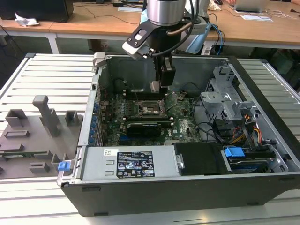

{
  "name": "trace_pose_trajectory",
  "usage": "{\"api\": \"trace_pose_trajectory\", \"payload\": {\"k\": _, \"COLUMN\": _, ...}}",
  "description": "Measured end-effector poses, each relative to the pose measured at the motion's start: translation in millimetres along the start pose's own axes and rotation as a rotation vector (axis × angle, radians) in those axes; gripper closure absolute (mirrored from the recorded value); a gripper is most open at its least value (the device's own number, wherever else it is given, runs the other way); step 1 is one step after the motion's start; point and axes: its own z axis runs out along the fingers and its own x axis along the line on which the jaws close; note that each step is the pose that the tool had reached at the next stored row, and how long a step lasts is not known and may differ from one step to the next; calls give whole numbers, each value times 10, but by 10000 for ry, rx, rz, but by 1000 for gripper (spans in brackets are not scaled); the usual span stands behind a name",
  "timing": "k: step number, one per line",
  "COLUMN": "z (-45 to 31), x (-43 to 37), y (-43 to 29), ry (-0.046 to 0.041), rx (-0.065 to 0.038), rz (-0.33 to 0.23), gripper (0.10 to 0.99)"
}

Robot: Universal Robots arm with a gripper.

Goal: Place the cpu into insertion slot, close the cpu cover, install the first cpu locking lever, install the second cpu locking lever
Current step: 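Place the cpu into insertion slot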

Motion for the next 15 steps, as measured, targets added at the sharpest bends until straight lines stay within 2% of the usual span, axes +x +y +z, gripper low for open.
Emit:
{"api": "trace_pose_trajectory", "payload": {"k": 4, "z": 33, "x": 1, "y": -13, "ry": -15, "rx": 0, "rz": 221, "gripper": 549}}
{"api": "trace_pose_trajectory", "payload": {"k": 11, "z": 181, "x": 10, "y": -51, "ry": -14, "rx": 0, "rz": 221, "gripper": 549}}
{"api": "trace_pose_trajectory", "payload": {"k": 15, "z": 236, "x": 12, "y": -62, "ry": -13, "rx": 0, "rz": 221, "gripper": 549}}
